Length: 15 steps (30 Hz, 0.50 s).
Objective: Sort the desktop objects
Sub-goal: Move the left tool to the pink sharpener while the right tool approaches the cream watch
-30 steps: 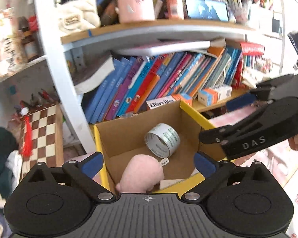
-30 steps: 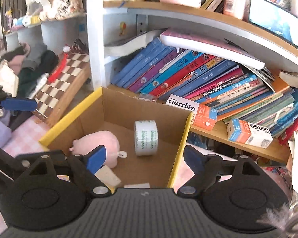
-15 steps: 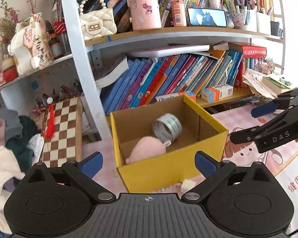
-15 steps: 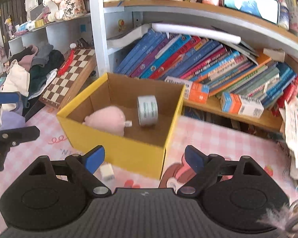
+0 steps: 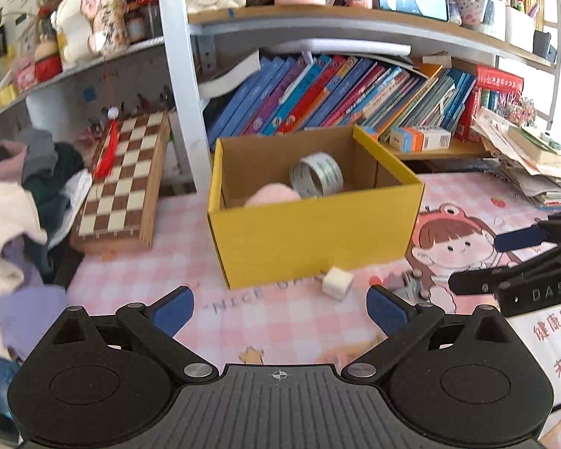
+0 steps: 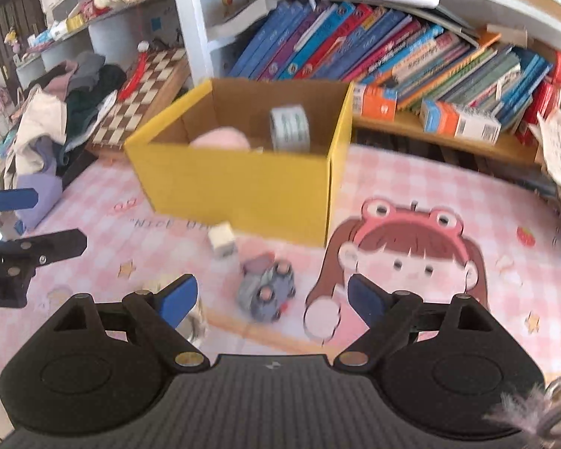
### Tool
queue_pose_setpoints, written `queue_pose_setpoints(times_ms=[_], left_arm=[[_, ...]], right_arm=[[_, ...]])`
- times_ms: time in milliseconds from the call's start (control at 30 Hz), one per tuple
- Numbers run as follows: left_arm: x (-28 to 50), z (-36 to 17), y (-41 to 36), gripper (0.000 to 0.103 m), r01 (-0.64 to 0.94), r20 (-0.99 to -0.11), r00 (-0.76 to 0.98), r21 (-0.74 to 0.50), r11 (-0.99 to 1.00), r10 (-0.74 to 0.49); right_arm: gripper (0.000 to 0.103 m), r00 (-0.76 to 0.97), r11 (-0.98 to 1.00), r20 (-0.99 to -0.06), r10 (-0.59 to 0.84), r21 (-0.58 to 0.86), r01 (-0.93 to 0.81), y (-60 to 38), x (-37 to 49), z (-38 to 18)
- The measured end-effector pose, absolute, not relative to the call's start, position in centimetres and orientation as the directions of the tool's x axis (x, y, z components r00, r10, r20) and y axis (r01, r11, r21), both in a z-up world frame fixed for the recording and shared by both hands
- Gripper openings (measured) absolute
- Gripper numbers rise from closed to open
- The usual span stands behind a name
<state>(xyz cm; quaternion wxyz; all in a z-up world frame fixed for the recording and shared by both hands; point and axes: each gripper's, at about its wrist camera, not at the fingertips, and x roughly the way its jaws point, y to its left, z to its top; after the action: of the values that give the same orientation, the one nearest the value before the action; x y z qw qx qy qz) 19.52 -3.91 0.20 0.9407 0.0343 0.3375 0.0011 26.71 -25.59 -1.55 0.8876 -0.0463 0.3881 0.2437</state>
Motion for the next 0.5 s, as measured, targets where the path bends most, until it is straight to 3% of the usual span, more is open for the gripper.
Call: queue_pose_setpoints(times_ms=[300,500], left_arm=[[17.2,-2.7,-4.3,0.1,0.017,-0.686,0.727,0.054,0.998,0.025],[16.6,-4.5,-4.5,0.1,0.027,-0.721,0.692,0.054,0.998,0.02]], right_arm=[[0.087,0.531,0.88,-0.756,0.383,0.123,-0.459,-25.6,24.9,-4.4],[0.081,0.514,0.882,-0.771,0.377,0.129,-0.454,-25.2,24.9,-5.4]])
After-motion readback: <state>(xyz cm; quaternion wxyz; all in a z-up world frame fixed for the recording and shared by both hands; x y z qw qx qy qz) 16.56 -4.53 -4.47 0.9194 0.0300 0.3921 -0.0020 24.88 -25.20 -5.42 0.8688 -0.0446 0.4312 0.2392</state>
